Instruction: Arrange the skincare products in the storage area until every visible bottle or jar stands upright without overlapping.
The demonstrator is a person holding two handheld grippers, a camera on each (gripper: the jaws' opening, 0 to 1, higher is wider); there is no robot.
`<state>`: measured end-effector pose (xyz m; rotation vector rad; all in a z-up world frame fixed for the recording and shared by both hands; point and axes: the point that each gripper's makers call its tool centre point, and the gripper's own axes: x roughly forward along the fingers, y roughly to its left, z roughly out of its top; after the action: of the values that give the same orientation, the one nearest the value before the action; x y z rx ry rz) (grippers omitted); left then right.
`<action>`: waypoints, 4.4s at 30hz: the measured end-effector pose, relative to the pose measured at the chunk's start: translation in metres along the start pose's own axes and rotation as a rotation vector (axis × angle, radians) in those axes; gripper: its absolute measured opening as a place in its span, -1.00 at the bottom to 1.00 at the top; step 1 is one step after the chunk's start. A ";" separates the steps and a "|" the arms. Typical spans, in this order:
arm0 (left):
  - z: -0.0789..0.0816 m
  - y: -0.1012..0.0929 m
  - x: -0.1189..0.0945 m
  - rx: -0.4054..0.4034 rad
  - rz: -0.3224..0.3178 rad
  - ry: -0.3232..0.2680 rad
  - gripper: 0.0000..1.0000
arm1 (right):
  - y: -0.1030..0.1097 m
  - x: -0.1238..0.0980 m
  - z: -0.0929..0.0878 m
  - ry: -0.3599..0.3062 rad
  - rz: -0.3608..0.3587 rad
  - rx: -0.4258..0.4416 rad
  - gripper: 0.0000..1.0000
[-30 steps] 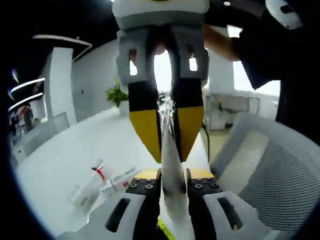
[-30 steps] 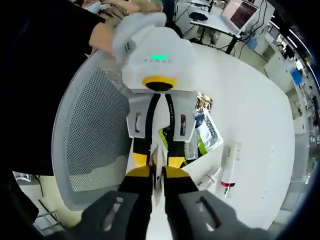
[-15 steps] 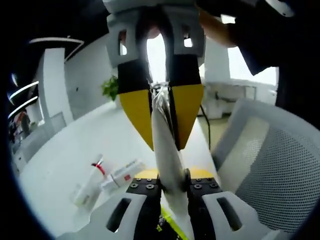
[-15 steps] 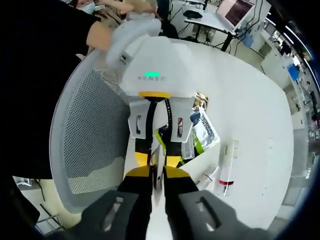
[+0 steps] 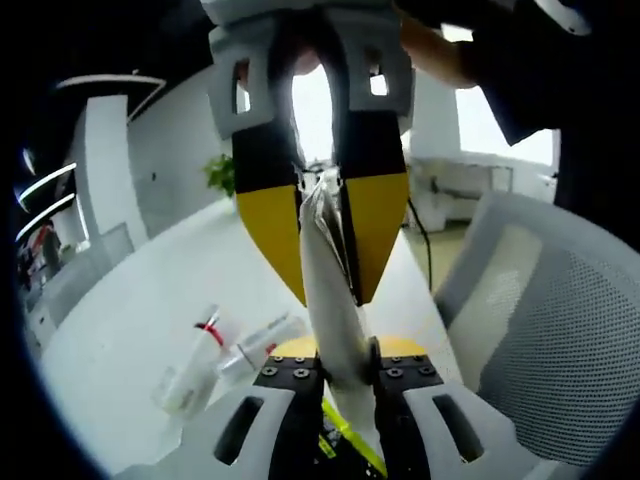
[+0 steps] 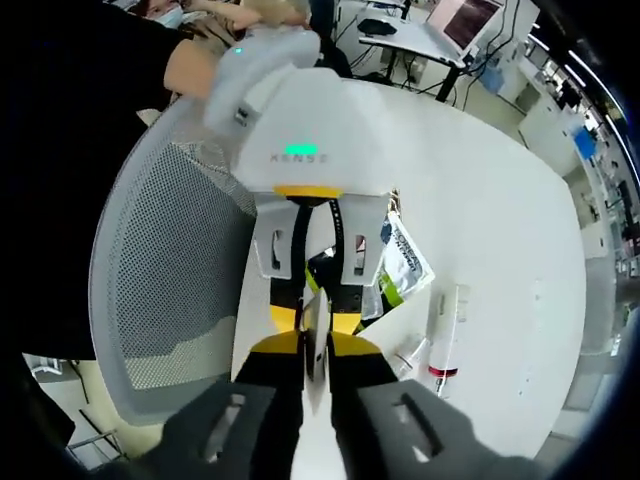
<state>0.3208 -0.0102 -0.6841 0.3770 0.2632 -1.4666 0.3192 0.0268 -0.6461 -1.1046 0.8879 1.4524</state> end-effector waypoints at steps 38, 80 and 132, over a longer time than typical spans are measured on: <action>-0.005 0.043 0.003 0.003 0.011 0.001 -0.73 | -0.043 0.010 -0.008 0.037 0.017 0.043 -0.80; -0.026 0.043 -0.021 -0.044 0.104 0.168 0.05 | -0.046 0.006 -0.023 0.026 -0.072 0.130 -0.25; -0.013 0.054 -0.115 -0.294 0.431 0.183 0.94 | -0.030 -0.022 -0.059 -0.292 -0.374 0.398 0.99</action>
<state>0.3646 0.1035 -0.6456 0.3054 0.5049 -0.9538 0.3592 -0.0303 -0.6419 -0.6929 0.6797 1.0354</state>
